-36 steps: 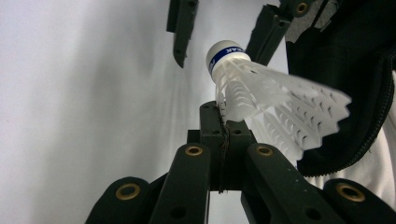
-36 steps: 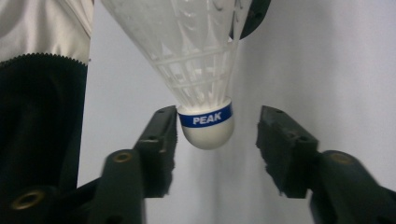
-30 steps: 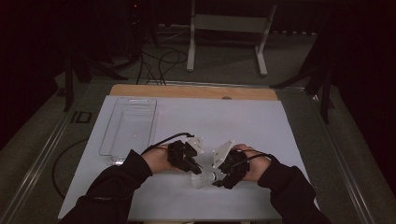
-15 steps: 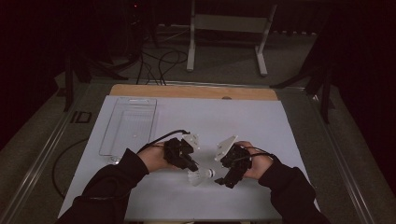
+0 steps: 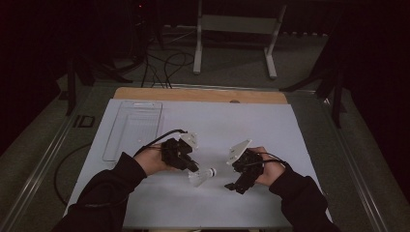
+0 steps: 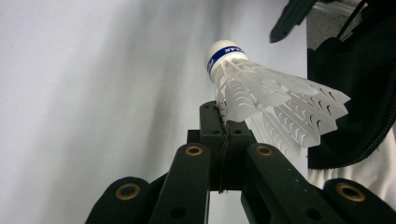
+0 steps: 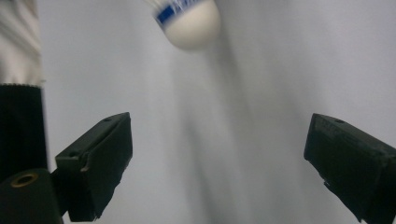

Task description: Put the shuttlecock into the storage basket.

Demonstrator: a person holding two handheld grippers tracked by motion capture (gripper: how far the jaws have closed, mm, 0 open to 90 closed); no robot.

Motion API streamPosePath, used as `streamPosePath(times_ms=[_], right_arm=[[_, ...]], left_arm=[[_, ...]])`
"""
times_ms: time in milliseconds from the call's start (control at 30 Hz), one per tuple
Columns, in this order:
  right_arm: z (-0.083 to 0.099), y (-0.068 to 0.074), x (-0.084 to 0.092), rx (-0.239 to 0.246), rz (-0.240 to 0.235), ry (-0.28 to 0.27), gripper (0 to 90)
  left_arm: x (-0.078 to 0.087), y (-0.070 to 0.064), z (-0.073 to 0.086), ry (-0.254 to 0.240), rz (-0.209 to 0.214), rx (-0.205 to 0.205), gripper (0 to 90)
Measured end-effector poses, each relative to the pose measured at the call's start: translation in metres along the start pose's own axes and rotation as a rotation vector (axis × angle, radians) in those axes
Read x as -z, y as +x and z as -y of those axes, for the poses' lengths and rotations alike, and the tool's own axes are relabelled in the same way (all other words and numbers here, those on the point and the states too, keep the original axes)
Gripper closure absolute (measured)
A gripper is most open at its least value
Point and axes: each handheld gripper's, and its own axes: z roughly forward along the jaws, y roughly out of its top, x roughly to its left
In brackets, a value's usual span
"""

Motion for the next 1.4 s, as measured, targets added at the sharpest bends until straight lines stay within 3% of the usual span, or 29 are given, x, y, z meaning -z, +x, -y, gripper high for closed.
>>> streamPosePath(times_ms=[500, 1000, 1400], right_arm=[[0.022, -0.002, -0.002, -0.06, 0.07, -0.037, 8.1], [0.048, 0.002, -0.012, -0.116, 0.053, -0.097, 8.2], [0.066, 0.002, -0.017, -0.171, 0.088, -0.124, 8.2]], left_arm=[[0.026, 0.006, 0.013, -0.029, -0.051, 0.04, 90.0], [0.054, 0.01, 0.026, -0.056, -0.122, 0.075, 90.0], [0.079, 0.016, 0.041, -0.094, -0.191, 0.132, 90.0]])
